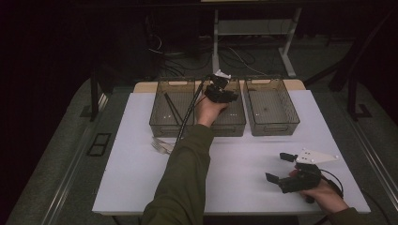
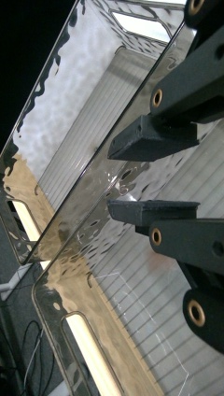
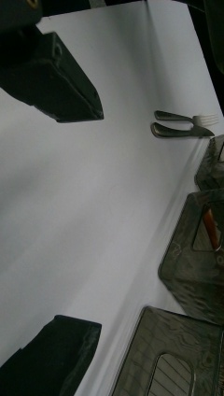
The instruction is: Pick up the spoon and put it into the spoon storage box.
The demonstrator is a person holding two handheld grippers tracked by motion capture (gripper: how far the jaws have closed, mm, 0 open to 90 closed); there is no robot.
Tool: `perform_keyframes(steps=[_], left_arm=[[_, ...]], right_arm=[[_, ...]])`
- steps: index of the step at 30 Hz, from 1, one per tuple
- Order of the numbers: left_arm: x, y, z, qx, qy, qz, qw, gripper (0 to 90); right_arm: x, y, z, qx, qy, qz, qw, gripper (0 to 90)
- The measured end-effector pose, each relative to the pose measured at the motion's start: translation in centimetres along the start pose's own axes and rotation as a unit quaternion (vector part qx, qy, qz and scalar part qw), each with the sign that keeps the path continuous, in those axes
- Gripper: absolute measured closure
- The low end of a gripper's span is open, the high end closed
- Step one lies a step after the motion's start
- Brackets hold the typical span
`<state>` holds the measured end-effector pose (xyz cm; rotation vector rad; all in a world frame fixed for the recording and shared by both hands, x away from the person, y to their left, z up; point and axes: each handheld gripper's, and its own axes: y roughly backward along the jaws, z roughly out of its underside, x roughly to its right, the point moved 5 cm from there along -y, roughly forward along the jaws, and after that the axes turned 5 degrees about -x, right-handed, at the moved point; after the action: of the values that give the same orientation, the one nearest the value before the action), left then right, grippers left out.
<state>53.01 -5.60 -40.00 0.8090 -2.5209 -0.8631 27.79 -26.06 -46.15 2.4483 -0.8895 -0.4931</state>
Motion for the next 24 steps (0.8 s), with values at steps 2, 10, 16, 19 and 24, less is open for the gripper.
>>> perform_keyframes(steps=[2,10,16,19,24], left_arm=[[0.0,0.3,0.0,0.002,-0.001,0.001,1.0000,64.3],[0.4,1.9,0.4,-0.002,-0.014,0.010,0.9999,55.3],[1.1,3.9,1.1,0.005,-0.031,0.018,0.9994,50.6],[1.6,4.8,1.5,0.006,-0.036,0.027,0.9990,46.8],[2.3,6.2,2.3,0.016,-0.042,0.039,0.9982,41.5]], right_arm=[[0.0,0.0,0.0,0.000,0.001,0.000,1.0000,0.2],[0.1,0.0,0.1,-0.002,0.000,0.001,1.0000,0.2],[0.1,-0.2,0.1,-0.004,0.005,0.004,1.0000,0.2],[0.1,-0.2,0.1,-0.005,0.004,0.003,1.0000,0.2],[0.1,-0.3,0.1,-0.007,0.003,0.004,1.0000,0.2]])
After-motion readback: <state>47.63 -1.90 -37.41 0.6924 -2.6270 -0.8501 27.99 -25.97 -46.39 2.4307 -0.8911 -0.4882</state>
